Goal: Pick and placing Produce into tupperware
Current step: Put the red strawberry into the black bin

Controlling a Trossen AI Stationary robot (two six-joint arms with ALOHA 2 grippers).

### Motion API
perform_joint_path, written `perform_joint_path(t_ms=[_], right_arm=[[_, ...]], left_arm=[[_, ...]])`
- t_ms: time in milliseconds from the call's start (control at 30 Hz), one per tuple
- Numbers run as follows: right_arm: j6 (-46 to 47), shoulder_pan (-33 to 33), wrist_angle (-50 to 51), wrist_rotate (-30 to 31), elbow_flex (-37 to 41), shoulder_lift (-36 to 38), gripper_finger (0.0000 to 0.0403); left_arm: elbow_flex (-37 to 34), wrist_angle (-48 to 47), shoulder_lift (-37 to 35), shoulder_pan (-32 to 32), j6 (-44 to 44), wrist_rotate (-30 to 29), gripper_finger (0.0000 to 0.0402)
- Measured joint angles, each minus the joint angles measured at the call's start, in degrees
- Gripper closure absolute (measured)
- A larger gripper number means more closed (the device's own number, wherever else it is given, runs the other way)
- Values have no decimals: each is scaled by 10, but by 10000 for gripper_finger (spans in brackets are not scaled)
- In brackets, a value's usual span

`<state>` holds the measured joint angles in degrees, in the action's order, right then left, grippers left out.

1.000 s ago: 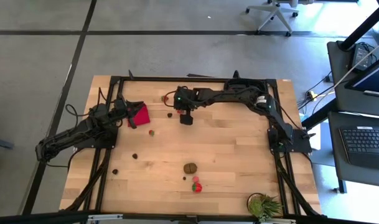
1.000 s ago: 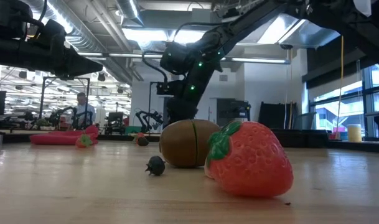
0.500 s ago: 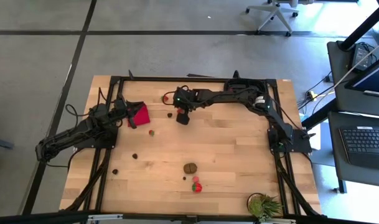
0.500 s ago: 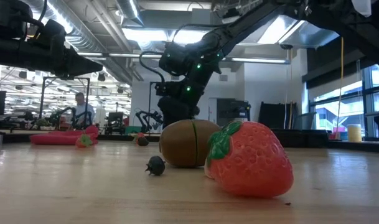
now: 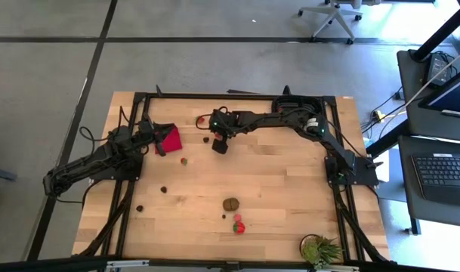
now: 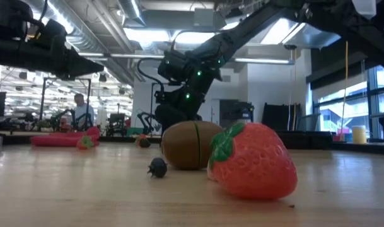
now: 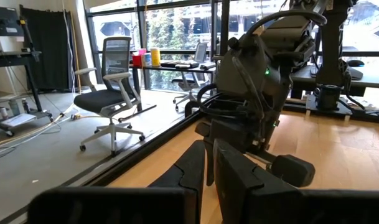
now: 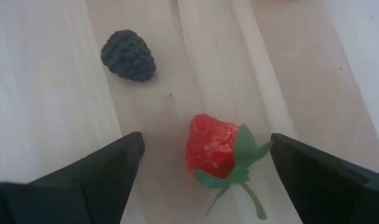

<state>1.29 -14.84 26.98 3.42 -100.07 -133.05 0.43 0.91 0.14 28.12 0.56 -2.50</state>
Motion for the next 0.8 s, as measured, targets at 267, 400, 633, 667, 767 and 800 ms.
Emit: perform_joint_path(t_ms=[267,400,633,667,767,800], right_arm=[[1,0,7,-3,0,0,106],[-1,1,7,-3,0,0,163],[-18,1,10,-5,0,0,261],[-19,1,10,-5,0,0,265],[-20,1,12,-4,-1,0,265],[-20,1,14,-3,-1,0,265]], left_arm=[[0,0,0,0,0,0,374],[0,0,0,0,0,0,374],[0,0,0,0,0,0,374],[0,0,0,0,0,0,374],[0,0,0,0,0,0,374],[0,0,0,0,0,0,374]])
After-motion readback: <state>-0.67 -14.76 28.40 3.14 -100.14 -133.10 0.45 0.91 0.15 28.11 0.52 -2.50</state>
